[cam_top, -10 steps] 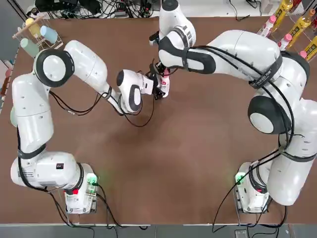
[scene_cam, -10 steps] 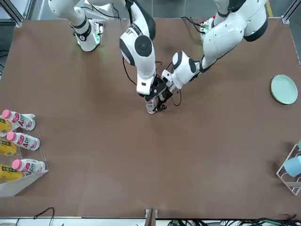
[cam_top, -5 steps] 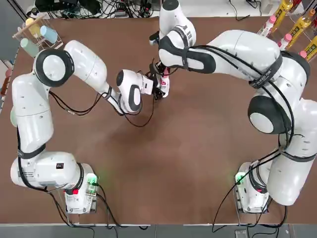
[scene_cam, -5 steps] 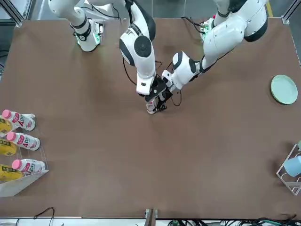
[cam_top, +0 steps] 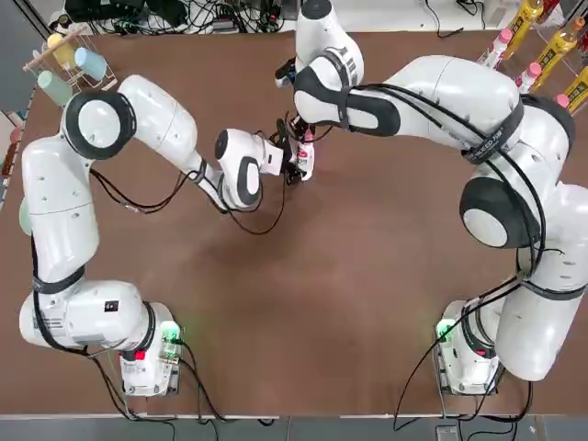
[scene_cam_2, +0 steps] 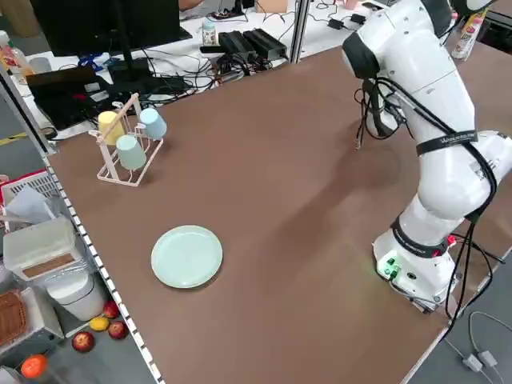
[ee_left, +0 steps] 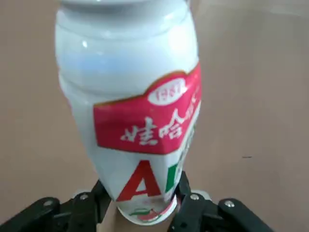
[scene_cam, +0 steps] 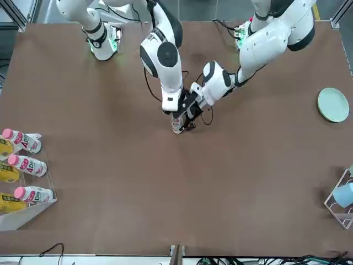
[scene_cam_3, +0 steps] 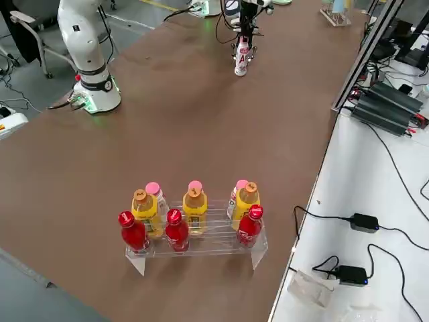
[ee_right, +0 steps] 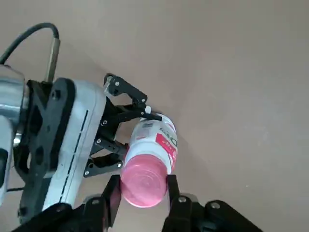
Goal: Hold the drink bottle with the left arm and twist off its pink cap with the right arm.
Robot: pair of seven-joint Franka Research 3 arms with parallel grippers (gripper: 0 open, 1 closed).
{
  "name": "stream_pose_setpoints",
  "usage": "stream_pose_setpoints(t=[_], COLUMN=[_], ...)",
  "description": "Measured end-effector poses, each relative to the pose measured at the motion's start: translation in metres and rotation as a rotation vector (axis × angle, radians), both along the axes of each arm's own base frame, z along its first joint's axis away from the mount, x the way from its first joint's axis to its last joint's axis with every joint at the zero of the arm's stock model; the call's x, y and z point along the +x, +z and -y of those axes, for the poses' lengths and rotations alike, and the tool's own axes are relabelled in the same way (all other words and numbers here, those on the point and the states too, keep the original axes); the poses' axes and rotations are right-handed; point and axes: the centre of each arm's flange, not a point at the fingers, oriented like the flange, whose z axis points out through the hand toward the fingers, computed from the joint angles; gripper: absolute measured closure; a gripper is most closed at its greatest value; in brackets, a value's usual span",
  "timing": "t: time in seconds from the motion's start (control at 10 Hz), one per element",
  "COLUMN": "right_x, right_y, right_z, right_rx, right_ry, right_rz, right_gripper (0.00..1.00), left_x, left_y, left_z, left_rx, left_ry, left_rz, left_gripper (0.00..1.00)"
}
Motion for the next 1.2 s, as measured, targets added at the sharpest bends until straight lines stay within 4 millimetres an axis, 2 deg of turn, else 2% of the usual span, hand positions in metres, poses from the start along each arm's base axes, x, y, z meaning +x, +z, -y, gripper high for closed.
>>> stream_pose_setpoints(t=[0.7,1.2], right_x=[0.0012,0.0013], right_y=[0.0001,0.0002], right_z=[0.0001,-0.0004], right_rx=[0.015,0.022], right_ry=[0.29,0.413], right_rz=[0.022,0.032], right_gripper=[0.57,0.57], left_x=[0.0017,0.0023], left_y=[-0.0017,-0.0025], left_z=[-0.0022,-0.0033], left_rx=[-0.013,-0.017], left_ry=[-0.006,-0.009], left_rz=[-0.001,-0.001], left_gripper=[0.43,0.43])
